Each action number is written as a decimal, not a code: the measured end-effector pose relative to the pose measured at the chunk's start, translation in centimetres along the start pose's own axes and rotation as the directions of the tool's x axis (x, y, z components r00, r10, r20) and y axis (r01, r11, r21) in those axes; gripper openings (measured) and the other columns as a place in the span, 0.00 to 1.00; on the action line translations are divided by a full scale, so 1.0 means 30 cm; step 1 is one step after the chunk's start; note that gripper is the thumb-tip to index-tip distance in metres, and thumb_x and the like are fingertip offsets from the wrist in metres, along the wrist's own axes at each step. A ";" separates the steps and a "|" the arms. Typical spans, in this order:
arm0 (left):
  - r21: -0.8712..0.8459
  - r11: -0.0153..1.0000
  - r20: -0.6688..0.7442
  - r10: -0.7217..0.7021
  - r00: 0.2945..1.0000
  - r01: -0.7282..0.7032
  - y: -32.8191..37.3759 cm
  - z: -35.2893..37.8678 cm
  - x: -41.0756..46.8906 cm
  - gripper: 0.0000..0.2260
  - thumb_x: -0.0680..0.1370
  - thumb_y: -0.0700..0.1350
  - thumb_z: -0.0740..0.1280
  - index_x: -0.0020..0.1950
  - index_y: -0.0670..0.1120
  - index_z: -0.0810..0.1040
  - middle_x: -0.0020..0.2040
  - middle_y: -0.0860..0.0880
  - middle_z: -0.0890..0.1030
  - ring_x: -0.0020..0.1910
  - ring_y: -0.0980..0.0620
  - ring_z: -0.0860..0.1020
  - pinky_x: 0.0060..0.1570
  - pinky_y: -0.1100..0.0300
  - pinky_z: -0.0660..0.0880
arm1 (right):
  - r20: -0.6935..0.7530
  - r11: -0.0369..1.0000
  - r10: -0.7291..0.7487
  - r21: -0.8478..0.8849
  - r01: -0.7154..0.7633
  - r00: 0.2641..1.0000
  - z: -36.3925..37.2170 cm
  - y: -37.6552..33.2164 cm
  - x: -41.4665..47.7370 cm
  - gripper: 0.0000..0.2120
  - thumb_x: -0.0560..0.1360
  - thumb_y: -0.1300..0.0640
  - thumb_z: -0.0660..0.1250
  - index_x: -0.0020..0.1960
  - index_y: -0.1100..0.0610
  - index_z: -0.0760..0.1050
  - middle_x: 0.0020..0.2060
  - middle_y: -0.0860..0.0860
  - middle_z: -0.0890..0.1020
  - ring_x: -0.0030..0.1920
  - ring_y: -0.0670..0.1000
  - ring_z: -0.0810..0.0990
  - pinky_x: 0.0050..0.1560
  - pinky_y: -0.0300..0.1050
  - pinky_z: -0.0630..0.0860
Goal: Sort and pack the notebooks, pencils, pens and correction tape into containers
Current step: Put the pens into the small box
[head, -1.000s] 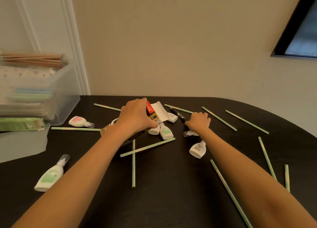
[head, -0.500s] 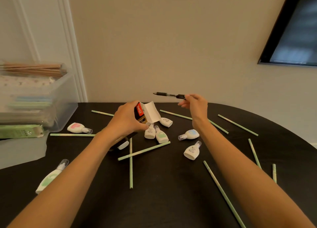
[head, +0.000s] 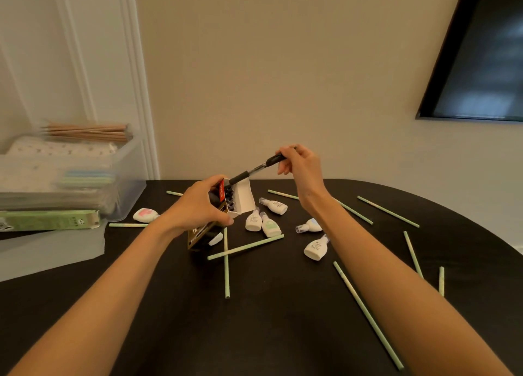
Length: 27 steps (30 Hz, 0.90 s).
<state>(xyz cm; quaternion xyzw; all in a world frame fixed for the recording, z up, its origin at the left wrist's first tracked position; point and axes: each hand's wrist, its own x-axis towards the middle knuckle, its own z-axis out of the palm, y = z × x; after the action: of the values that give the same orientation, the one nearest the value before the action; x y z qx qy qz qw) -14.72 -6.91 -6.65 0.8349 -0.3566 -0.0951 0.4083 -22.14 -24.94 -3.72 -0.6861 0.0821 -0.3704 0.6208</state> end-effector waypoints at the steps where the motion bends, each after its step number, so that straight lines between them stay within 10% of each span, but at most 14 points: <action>1: -0.015 1.000 0.002 0.000 1.000 0.000 0.004 -0.003 -0.005 0.36 0.66 0.37 0.76 0.70 0.50 0.64 0.60 0.50 0.70 0.57 0.52 0.69 0.52 0.56 0.70 | 0.013 0.999 -0.026 -0.031 0.027 1.000 0.012 -0.009 -0.009 0.10 0.78 0.64 0.60 0.40 0.58 0.75 0.28 0.52 0.75 0.24 0.41 0.72 0.32 0.30 0.70; 11: -0.095 0.993 -0.010 0.068 0.998 -0.068 0.033 -0.012 -0.036 0.34 0.66 0.39 0.76 0.69 0.50 0.67 0.58 0.53 0.74 0.58 0.55 0.71 0.56 0.58 0.66 | 0.410 0.835 -0.060 -0.478 0.271 0.910 0.143 -0.027 -0.066 0.09 0.76 0.58 0.65 0.51 0.62 0.80 0.42 0.54 0.82 0.40 0.47 0.77 0.44 0.38 0.73; 16: -0.148 0.988 -0.032 0.032 0.999 -0.036 0.029 -0.025 -0.050 0.30 0.66 0.40 0.76 0.65 0.51 0.71 0.53 0.55 0.76 0.55 0.55 0.73 0.53 0.58 0.67 | 0.328 0.791 -0.164 -0.520 0.323 0.930 0.171 -0.024 -0.076 0.10 0.75 0.57 0.68 0.53 0.61 0.79 0.45 0.55 0.82 0.42 0.46 0.76 0.39 0.28 0.67; 27: -0.249 0.968 -0.061 0.011 0.998 -0.026 0.024 -0.033 -0.087 0.20 0.66 0.39 0.76 0.55 0.47 0.77 0.50 0.48 0.81 0.51 0.53 0.78 0.43 0.64 0.71 | 0.389 0.677 -0.051 -0.664 0.318 0.920 0.235 -0.027 -0.081 0.07 0.71 0.58 0.72 0.46 0.60 0.84 0.34 0.44 0.76 0.35 0.43 0.72 0.40 0.39 0.71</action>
<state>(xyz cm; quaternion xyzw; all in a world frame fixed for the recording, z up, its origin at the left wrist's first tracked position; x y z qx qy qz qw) -16.56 -4.85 -5.81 0.7761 -0.3373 -0.1106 0.5211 -19.83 -17.79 -3.64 -0.9304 0.0409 -0.2469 0.2677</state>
